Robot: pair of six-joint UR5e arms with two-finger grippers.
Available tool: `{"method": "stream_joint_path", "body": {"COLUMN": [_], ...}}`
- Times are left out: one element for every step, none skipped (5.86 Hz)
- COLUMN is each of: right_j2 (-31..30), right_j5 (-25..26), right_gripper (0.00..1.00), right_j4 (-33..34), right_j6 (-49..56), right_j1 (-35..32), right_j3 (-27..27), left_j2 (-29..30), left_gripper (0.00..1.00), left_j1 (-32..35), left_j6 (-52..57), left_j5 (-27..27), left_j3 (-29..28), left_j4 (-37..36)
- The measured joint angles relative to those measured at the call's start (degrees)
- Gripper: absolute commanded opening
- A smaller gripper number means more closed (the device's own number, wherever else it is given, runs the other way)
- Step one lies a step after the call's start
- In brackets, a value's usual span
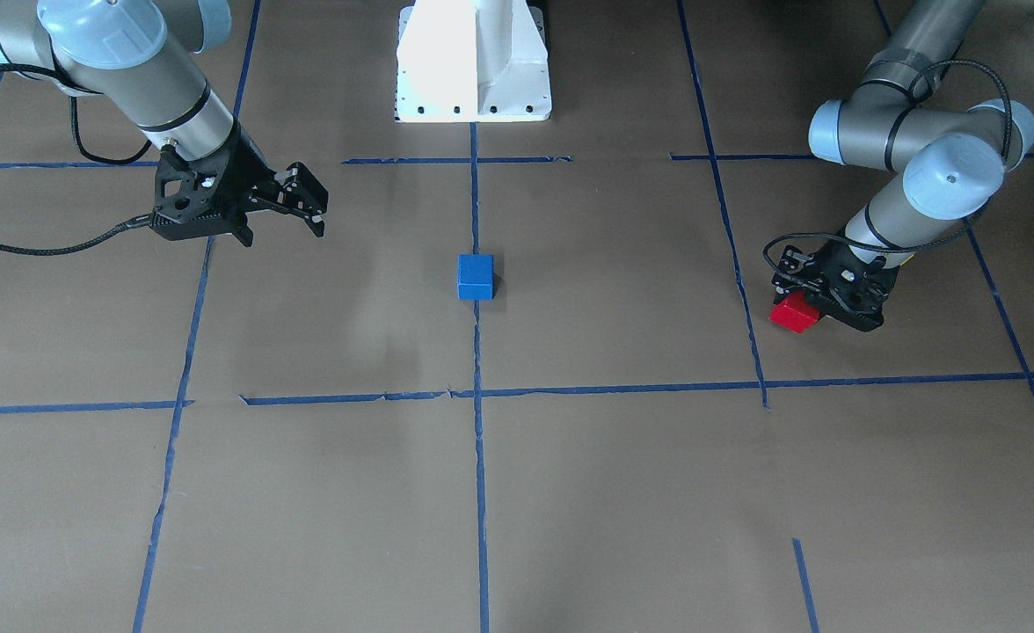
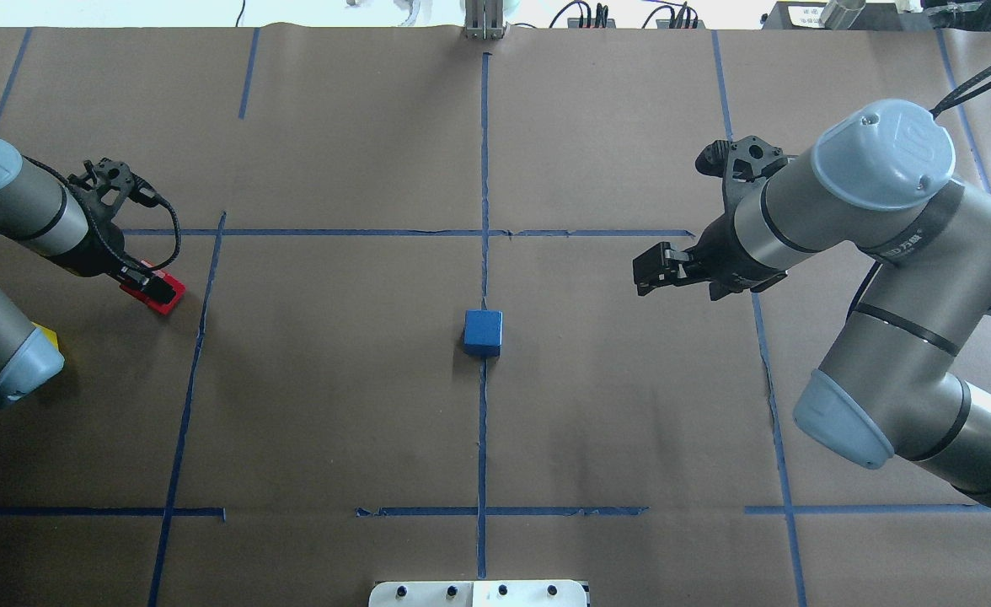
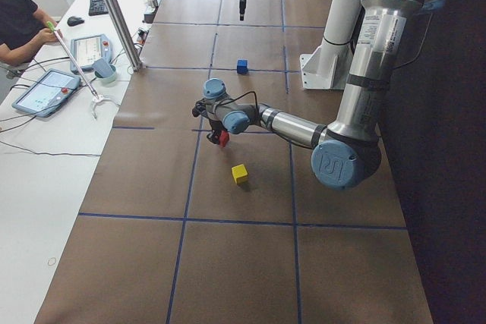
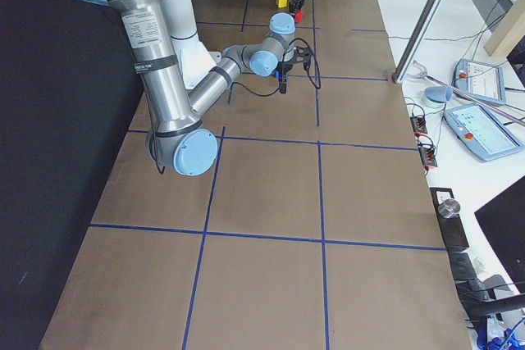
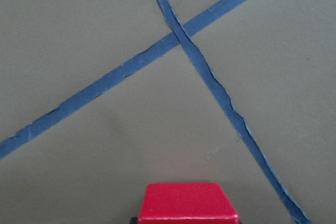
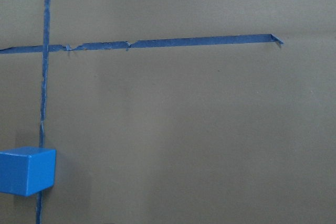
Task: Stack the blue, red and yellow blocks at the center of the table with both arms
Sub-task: 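Carry the red cube with the left gripper above the blue cube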
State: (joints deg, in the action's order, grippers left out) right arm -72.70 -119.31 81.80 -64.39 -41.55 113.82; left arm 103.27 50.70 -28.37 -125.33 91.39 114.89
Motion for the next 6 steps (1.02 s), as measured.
{"method": "stream_joint_path", "body": {"right_j2": [-3.47, -6.92, -10.45, -13.62, -16.06, -17.92], "right_j5": [-0.18, -0.32, -0.48, -0.73, -1.0, -1.38], "right_gripper": [1.0, 1.0, 1.0, 1.0, 1.0, 1.0], "right_j4": [0.01, 0.02, 0.0, -0.04, -0.09, -0.13], "right_j6": [0.07, 0.46, 2.41, 5.49, 8.08, 10.18], "right_j1": [-0.72, -1.99, -3.67, -5.44, -7.01, -8.33], "right_j3": [2.93, 5.4, 7.31, 8.58, 9.11, 9.43], "left_j2": [4.22, 8.88, 14.87, 21.31, 27.41, 32.89], "left_gripper": [0.0, 0.0, 0.0, 0.0, 0.0, 0.0], "left_j1": [-0.14, -1.55, -5.38, -10.08, -14.47, -18.55], "left_j6": [-10.42, -17.66, -25.56, -34.59, -41.04, -43.76], "left_j5": [-0.03, 0.66, 3.35, 7.31, 11.21, 15.21], "left_j3": [0.72, 1.22, 1.7, 2.06, 1.84, 1.26], "left_j4": [-0.61, -2.39, -6.41, -11.3, -16.86, -23.68]}}
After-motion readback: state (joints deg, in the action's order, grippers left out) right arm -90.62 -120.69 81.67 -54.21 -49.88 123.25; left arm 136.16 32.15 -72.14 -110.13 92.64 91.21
